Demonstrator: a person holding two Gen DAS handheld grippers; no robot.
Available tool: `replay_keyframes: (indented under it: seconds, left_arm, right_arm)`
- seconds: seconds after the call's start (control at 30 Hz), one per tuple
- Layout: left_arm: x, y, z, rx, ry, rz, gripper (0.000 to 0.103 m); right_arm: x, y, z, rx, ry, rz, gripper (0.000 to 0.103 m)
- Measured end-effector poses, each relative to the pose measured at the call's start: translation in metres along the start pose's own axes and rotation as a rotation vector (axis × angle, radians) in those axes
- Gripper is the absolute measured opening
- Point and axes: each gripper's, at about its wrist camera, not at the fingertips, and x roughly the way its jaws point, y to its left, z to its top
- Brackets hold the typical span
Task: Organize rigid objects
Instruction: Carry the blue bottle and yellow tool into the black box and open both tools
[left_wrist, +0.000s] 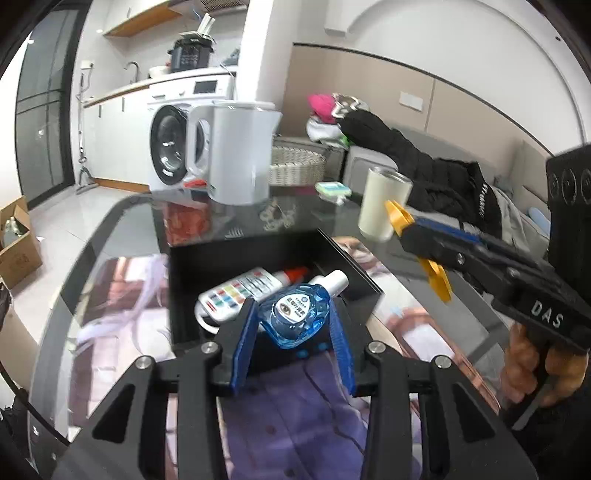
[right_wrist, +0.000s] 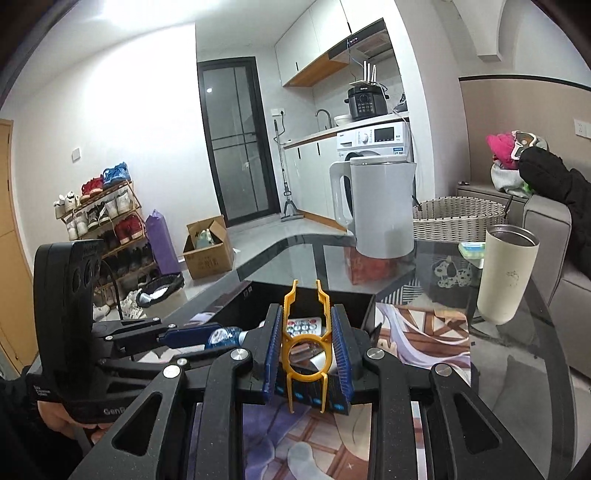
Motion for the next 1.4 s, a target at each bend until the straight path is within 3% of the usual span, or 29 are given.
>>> replay_keyframes:
  seconds: [0.23, 0.93, 1.27, 1.4]
  left_arm:
    - [0.002, 0.014, 0.013, -0.012, -0.045, 0.034, 0.037]
    - [0.048, 0.040, 0.029, -0.014, -0.051, 0.084, 0.037]
    - [0.064, 0.035, 0.020, 0.109, -0.034, 0.079, 0.037]
    - [0.066, 0.034, 0.015, 0.108, -0.010, 0.074, 0.037]
  right_arm:
    - [0.014, 0.002, 0.008, 0.017, -0.021, 0.017, 0.026]
    - [0.076, -0.004, 0.015, 0.037, 0.032, -0.026, 0.026]
    - [0.099, -0.011, 0.012, 0.058, 0.069, -0.050, 0.026]
    - [0.105, -0.011, 0.010, 0.053, 0.085, -0.050, 0.026]
